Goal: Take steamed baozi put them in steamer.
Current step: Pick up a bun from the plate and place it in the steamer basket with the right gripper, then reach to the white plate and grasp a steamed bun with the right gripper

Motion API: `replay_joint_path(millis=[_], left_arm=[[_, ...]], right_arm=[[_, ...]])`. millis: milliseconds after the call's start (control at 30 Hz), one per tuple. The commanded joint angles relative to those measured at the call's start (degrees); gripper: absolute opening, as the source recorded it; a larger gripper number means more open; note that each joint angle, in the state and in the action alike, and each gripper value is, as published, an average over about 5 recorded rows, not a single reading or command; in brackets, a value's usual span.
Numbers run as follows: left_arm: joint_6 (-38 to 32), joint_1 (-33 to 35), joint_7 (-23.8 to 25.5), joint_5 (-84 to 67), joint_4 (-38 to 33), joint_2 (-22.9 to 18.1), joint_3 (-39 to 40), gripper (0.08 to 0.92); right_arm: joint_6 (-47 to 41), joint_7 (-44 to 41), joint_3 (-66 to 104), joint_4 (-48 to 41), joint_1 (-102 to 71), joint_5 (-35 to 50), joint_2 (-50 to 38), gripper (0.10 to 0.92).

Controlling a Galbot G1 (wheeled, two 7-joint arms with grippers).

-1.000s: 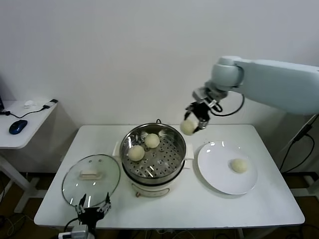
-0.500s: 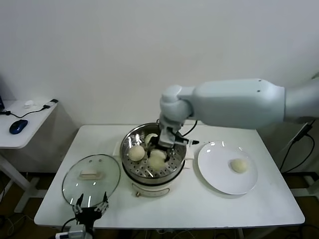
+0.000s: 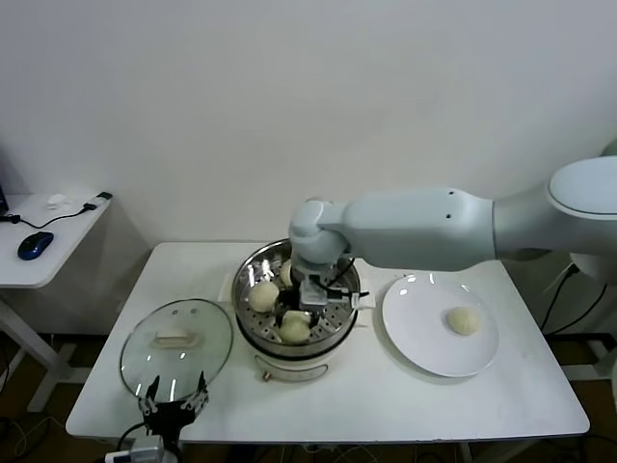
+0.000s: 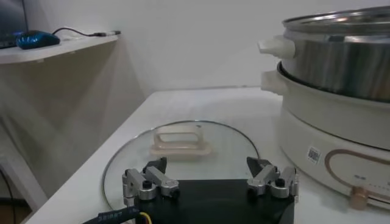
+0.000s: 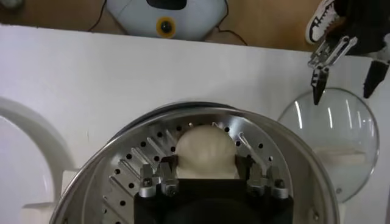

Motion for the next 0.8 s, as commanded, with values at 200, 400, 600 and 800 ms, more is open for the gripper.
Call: replay_joint_path(millis=[200, 400, 600, 800], left_arm=[[0.0, 0.0, 0.0, -0.1, 0.1, 0.0, 0.0, 0.823], [0.0, 0.0, -0.1, 0.0, 0.1, -0.1, -0.1, 0.823], [0.1, -0.3, 0.0, 0.1, 0.3, -0.1, 0.0, 0.823], [0.1, -0.6, 0.1, 0.0, 0.5, 0.3, 0.0, 0.823]], right_arm=[[3.0, -1.8, 0.5, -1.8, 2.0, 5.1, 0.1, 0.793], [2.7, -8.4, -1.9, -4.9, 11.9, 17.6, -6.8, 0.822], [-11.7, -10.4, -11.1, -15.5, 18.8, 33.7, -18.1, 0.823], [-26.6, -12.4, -16.5, -15.4, 18.0, 34.0, -31.3, 0.823]])
